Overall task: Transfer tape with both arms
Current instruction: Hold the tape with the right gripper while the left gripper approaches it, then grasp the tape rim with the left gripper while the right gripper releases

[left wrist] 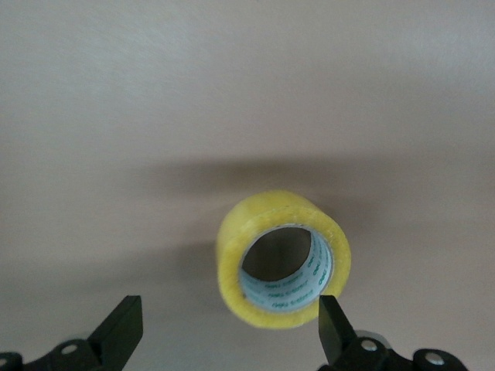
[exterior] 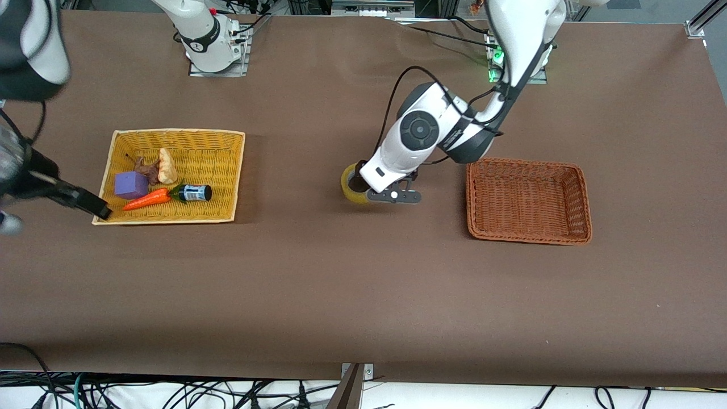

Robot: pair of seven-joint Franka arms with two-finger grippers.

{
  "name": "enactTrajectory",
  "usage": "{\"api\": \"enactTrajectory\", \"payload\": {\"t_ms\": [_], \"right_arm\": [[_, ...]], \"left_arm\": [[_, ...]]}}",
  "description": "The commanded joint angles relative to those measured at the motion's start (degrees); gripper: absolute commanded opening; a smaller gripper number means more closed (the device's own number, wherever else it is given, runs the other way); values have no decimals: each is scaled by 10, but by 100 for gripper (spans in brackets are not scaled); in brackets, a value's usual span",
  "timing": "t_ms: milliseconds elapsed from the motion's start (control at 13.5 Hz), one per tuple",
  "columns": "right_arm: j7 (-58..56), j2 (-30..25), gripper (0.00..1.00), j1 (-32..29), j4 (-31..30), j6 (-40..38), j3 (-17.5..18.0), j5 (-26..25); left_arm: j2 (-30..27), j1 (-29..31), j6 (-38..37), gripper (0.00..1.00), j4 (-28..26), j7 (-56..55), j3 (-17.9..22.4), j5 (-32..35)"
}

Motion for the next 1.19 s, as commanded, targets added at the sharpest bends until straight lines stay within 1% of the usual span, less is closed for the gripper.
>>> {"api": "enactTrajectory", "payload": {"t_ms": [0,74,148,296,370,444,519,593,667,741,889,963,1111], "right_arm": [[-101,-70,100,-9,-60,-39,5,-5],[-150,-70,100,-21,-60,-42,4,-10],[-173,-69,100,-31,-62,-40,-3,-3],[-208,-68,100,-35,-60,-46,-6,-4],[-224,-69,100,-35,-60,-55,-7,-7],[-239,-70,100,-34,-58,-63,-19,-6],[-244,-77,100,-31,-56,-70,-28,-7],[-243,-81,100,-28,-54,-76,-28,-12],[-243,-76,100,-25,-50,-86,-29,-10],[-243,-64,100,-25,-36,-99,-28,-10],[-238,-19,100,-24,40,-159,-24,-9],[-238,-4,100,-24,62,-171,-24,-9],[-238,-2,100,-25,66,-172,-25,-10]], "left_arm": [[42,-19,18,100,24,-9,7,13],[53,-19,24,100,24,-9,7,25],[57,-19,26,100,23,-9,7,42],[82,-19,28,100,24,-8,7,50],[92,-22,37,97,24,-8,7,50],[94,-24,57,58,21,-6,7,49],[100,-24,60,34,20,-9,7,49],[102,-25,61,12,23,-9,7,49],[100,-24,61,0,24,-6,7,49],[94,-21,59,0,25,-5,7,50],[80,-16,48,0,25,1,8,50],[64,-13,26,0,26,1,9,50],[31,10,-38,0,38,1,9,50]]}}
